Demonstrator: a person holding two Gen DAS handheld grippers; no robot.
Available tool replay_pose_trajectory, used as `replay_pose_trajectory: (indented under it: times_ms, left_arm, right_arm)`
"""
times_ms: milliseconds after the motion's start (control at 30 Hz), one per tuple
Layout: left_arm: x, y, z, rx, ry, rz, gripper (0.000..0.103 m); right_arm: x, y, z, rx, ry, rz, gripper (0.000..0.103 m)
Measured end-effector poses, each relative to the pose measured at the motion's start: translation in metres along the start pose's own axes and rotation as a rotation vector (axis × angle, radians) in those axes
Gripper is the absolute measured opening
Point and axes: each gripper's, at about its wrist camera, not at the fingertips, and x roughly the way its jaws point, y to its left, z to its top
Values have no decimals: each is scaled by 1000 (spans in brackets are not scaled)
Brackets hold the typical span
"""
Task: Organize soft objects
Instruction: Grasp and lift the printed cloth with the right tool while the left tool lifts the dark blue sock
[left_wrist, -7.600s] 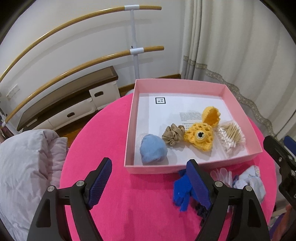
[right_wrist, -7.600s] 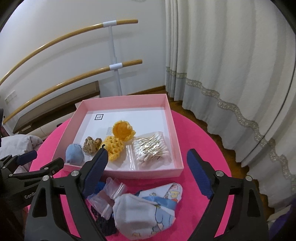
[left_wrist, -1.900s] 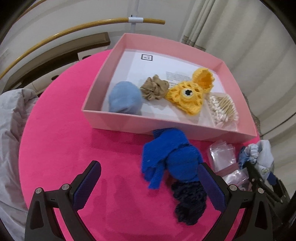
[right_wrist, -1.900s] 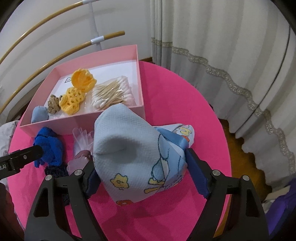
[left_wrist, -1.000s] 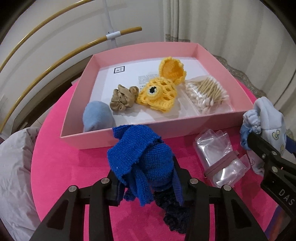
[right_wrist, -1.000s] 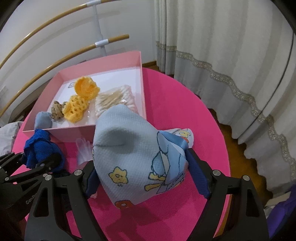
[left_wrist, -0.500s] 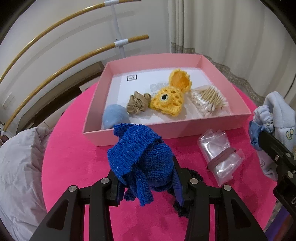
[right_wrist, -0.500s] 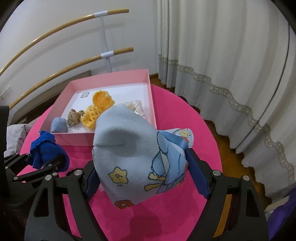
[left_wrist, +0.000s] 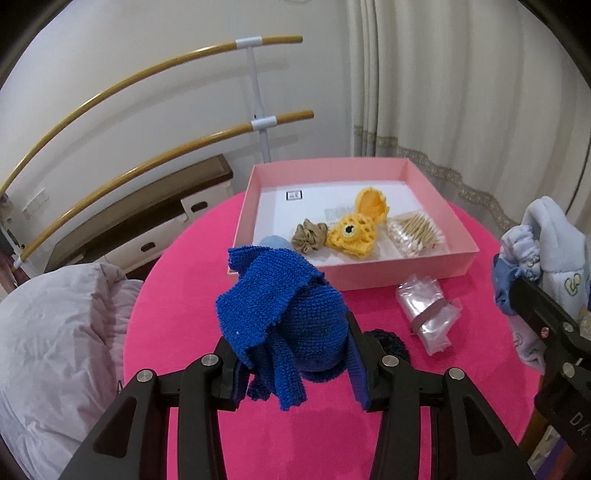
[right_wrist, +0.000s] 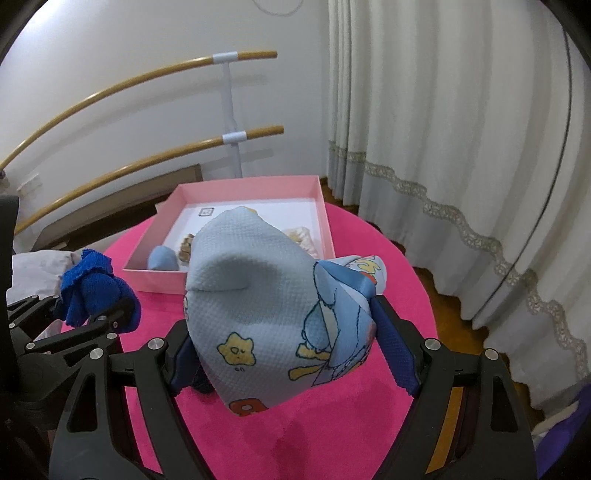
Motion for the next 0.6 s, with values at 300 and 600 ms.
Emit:
replay_pose_trajectory:
  times_ms: [300, 600]
  left_arm:
    - [-68, 12, -19, -23, -119, 8, 42]
    - [-124, 21, -40, -54, -218, 20, 42]
  right_arm:
    - [-43, 8, -1, -22, -106, 10, 80]
    - [-74, 15, 1, -31, -192, 27, 80]
